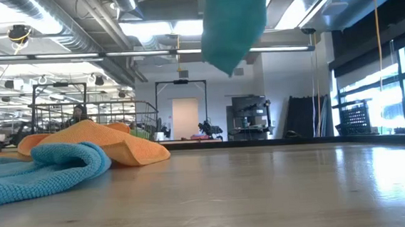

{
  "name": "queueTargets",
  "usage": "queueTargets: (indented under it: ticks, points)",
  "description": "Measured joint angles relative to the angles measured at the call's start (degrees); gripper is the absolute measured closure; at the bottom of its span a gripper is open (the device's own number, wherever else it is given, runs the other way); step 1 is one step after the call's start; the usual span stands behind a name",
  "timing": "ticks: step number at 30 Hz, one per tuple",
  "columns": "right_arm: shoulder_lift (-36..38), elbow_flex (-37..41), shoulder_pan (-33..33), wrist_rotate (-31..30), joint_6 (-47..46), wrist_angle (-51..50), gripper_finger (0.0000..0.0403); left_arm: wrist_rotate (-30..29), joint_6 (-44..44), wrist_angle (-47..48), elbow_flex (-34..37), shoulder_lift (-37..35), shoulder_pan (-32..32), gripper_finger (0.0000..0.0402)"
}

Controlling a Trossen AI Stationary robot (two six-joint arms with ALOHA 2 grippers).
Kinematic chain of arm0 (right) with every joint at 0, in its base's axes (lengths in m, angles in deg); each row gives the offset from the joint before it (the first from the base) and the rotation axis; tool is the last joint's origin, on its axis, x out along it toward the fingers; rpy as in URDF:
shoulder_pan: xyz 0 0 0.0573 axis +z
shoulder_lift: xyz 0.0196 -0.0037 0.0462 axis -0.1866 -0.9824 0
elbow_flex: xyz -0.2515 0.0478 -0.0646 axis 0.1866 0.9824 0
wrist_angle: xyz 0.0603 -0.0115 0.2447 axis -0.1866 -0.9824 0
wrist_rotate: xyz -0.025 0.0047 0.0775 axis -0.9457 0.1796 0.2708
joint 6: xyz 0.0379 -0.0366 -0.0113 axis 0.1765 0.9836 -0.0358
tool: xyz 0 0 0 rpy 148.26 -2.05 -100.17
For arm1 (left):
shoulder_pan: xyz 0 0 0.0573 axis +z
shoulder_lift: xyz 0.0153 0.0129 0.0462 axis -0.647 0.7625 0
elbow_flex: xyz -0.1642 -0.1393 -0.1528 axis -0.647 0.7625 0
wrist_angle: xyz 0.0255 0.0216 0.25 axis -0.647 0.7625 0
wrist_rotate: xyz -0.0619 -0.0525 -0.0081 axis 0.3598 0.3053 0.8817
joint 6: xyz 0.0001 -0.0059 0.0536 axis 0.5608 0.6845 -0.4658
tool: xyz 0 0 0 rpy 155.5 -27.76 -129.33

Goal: Fold microfiber towels
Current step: Fold the blue microfiber cloth

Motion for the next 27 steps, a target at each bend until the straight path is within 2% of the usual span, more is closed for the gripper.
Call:
queueTargets:
  ticks: [8, 19, 27]
  points:
    - [0.7, 0.0, 0.0, 1.2, 0.5, -1.0, 0.0395, 2.0, 5.7, -3.6, 0.0, 0.0, -1.9, 0.0285]
    - [1.1, 0.0, 0.0, 1.4, 0.4, -1.7, 0.0395, -3.3, 5.8, -3.4, 0.0, 2.8, -4.2, 0.0285]
    - [1.1, 0.0, 0.0, 1.5, -0.2, -5.5, 0.0395, -1.0, 5.4, -5.2, 0.0, 4.3, -3.9, 0.0285]
